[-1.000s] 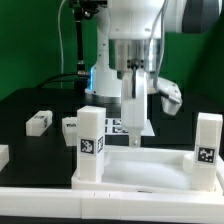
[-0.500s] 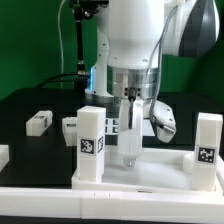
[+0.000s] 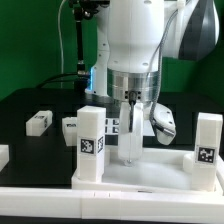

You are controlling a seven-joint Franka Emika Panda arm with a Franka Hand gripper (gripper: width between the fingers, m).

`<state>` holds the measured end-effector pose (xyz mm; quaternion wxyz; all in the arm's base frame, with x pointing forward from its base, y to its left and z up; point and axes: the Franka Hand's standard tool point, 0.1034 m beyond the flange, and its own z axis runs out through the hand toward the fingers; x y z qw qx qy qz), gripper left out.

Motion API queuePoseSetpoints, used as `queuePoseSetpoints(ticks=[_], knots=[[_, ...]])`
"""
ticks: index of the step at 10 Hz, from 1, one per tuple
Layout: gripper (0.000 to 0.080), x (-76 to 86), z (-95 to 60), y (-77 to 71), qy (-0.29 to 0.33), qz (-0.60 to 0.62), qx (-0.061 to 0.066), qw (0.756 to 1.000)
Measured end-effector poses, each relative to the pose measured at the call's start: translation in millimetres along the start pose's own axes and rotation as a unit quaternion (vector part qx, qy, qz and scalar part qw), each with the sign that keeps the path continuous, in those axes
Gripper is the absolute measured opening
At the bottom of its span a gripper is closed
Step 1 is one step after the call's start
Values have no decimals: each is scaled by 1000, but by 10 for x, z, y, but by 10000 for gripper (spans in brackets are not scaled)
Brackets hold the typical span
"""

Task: Assemble desk

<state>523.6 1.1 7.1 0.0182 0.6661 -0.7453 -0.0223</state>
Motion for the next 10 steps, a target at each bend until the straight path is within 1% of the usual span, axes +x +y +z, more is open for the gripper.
queuePoseSetpoints(ticks=[1, 2, 3, 8, 10], knots=[[195, -1, 1, 1, 0, 0, 0, 1000], [73, 1, -2, -4, 0, 0, 1, 1000], [73, 1, -15, -27, 1, -1, 6, 1000], [67, 9, -19, -29, 2, -12, 8, 1000], [67, 110, -34, 33, 5, -50, 7, 999]])
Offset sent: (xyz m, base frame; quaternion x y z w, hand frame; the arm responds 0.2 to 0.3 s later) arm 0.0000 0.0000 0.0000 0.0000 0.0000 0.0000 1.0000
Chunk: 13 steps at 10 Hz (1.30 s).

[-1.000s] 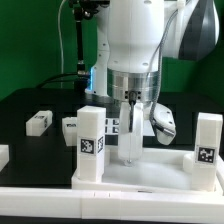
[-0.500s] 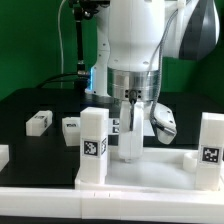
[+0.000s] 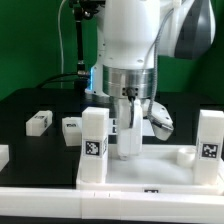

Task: Assemble desk

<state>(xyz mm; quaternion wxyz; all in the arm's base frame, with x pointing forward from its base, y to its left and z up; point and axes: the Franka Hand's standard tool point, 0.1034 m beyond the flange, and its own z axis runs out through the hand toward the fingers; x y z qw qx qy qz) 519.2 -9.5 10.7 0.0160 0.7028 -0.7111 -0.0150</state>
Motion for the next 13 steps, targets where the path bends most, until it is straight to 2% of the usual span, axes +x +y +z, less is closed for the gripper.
queuePoseSetpoints(ticks=[2, 4, 8, 10, 11, 13], knots=[[67, 157, -7, 98, 4, -36, -4, 999], [67, 274, -26, 101, 8, -58, -1, 998], [67, 271, -15, 98, 8, -120, -2, 993], [67, 306, -20, 93, 10, -177, -3, 984], [67, 421, -53, 68, 15, -244, -10, 970], [66, 583, -77, 58, 17, -320, -10, 947]])
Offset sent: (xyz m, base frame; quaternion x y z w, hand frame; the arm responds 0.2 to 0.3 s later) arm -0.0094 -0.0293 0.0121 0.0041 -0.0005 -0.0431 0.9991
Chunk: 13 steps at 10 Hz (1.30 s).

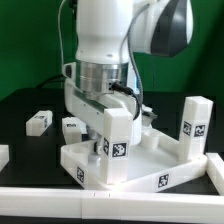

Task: Assemble desk

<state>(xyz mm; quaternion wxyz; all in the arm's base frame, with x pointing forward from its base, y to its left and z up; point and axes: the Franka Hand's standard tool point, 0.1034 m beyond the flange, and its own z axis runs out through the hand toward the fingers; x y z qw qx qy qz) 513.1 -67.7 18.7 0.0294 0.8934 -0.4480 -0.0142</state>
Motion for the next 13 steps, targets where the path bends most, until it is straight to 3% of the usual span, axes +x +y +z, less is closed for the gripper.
queuePoseSetpoints(ticks=[7, 10, 13], knots=[[63, 24, 0, 16, 2, -227, 0, 974], [63, -25, 6, -210, 11, -344, -8, 939], [63, -3, 15, -296, 16, -414, -12, 910]])
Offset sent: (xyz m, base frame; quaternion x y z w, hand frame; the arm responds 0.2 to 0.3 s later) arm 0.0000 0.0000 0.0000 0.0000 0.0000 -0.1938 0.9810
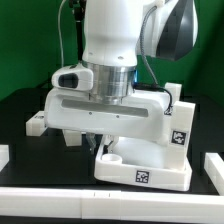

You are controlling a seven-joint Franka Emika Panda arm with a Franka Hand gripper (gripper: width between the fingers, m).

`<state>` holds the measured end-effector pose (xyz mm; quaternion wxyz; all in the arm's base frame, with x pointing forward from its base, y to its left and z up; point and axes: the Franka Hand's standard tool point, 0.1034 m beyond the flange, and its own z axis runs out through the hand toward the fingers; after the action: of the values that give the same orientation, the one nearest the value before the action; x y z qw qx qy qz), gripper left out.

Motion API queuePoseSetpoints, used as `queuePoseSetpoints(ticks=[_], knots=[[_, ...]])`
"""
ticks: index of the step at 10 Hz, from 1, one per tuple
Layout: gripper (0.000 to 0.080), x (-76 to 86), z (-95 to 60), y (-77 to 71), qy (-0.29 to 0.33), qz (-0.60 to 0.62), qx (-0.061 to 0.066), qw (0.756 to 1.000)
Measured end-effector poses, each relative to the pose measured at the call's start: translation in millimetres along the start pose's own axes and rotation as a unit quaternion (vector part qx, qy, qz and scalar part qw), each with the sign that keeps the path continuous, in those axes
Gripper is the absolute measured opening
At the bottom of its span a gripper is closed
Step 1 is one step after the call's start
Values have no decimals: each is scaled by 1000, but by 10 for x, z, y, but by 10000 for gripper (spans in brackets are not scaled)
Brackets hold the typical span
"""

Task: Assemble desk

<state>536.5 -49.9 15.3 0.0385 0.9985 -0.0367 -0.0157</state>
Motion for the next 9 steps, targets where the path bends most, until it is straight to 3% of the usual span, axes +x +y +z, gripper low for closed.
queuePoseSetpoints(ticks=[5, 9], knots=[[64, 27, -3, 25, 6, -151, -8, 989], [63, 162, -62, -112, 11, -273, -18, 962]])
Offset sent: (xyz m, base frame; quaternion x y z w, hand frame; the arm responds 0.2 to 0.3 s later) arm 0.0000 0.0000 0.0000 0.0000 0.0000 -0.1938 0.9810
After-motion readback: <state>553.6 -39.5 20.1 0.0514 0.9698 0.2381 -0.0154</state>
